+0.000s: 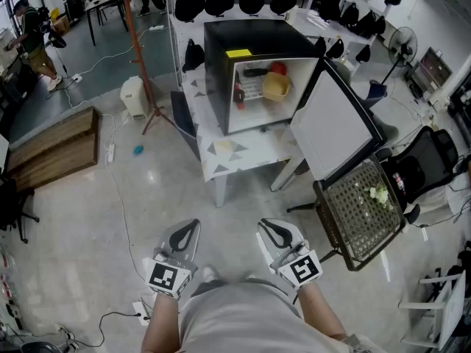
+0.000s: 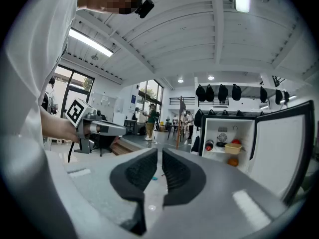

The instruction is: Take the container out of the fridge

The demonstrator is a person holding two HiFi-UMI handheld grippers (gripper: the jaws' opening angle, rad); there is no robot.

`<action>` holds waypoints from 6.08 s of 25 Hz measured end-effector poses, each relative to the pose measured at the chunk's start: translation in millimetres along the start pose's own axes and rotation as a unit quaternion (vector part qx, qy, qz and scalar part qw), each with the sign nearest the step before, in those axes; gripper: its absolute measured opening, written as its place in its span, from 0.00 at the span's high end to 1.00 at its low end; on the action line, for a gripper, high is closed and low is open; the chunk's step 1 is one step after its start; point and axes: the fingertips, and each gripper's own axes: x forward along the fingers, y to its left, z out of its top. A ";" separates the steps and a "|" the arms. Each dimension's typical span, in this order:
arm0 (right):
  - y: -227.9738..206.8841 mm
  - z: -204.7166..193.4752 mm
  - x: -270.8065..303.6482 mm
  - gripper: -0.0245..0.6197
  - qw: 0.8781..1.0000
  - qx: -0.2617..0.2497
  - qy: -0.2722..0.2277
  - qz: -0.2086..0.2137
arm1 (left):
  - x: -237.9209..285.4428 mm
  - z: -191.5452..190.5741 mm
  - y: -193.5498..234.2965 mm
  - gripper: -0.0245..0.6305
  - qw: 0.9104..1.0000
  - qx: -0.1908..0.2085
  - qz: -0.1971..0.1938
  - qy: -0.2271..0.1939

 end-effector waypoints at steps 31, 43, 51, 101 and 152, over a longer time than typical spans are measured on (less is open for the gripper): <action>-37.5 -22.9 114.7 0.91 0.998 0.030 0.023 -0.042 | 40.3 -35.5 124.6 0.95 0.999 -0.026 -0.014 0.013; -174.0 -33.5 164.5 0.91 0.999 0.038 0.012 -0.033 | 177.9 -16.3 143.9 0.95 1.000 -0.006 -0.001 0.030; -252.6 -40.9 182.6 0.91 0.999 0.041 0.007 -0.023 | 243.9 -14.8 147.8 0.95 0.998 -0.003 0.031 0.045; -461.4 -137.3 375.5 0.69 0.920 -0.224 0.319 -0.049 | 336.8 -46.8 289.1 0.95 0.991 -0.029 0.095 0.091; -385.0 -87.3 254.5 0.94 0.973 -0.008 0.194 -0.128 | 430.6 -46.8 199.0 0.95 0.981 -0.015 -0.175 0.086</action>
